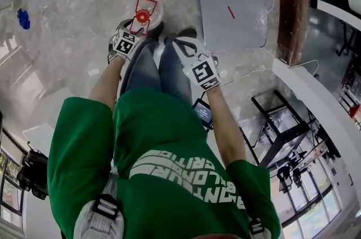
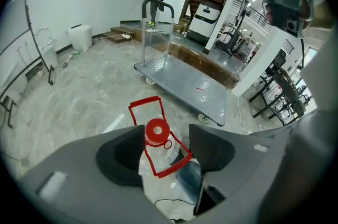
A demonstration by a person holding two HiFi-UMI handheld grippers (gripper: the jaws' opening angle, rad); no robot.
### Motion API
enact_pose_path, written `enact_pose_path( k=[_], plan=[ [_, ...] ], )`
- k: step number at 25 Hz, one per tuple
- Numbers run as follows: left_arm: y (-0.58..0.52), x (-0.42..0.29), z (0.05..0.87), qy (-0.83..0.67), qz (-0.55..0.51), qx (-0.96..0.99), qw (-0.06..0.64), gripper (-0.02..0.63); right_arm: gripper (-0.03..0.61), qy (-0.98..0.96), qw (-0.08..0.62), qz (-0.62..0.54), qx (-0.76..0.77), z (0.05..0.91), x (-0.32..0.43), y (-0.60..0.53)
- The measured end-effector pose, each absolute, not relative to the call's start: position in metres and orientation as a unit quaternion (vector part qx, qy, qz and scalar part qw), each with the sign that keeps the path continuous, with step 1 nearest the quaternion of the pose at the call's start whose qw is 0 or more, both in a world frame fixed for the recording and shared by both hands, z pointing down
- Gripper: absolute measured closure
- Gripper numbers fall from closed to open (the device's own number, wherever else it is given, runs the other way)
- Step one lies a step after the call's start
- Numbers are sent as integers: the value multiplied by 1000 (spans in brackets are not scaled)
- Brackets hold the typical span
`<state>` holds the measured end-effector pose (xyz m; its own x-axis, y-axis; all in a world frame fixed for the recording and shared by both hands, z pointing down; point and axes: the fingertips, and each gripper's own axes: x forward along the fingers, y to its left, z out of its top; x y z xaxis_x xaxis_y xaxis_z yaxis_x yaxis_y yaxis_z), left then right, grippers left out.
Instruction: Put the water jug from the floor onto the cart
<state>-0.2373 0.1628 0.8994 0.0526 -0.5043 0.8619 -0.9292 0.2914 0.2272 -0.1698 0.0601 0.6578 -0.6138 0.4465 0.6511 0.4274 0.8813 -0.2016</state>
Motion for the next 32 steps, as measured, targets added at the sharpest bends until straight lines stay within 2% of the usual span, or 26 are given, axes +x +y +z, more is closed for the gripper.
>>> enact_pose_path(
  k=[7,10,20,23,32],
  plan=[
    [158,-242,958,-658,218,520,499,253,586,-885,389,31,-254,682,-159,71],
    [152,-241,975,-643,232,530,502,235,586,-881,398,40,-251,693,-148,75],
    [135,-241,1014,-609,278,531,520,247,586,-888,408,79,-196,706,-134,63],
    [139,-240,1023,-604,286,519,533,281,586,-892,405,91,-179,709,-133,62],
    [143,-241,1028,-596,301,507,545,270,586,-897,402,100,-154,709,-133,61]
  ],
)
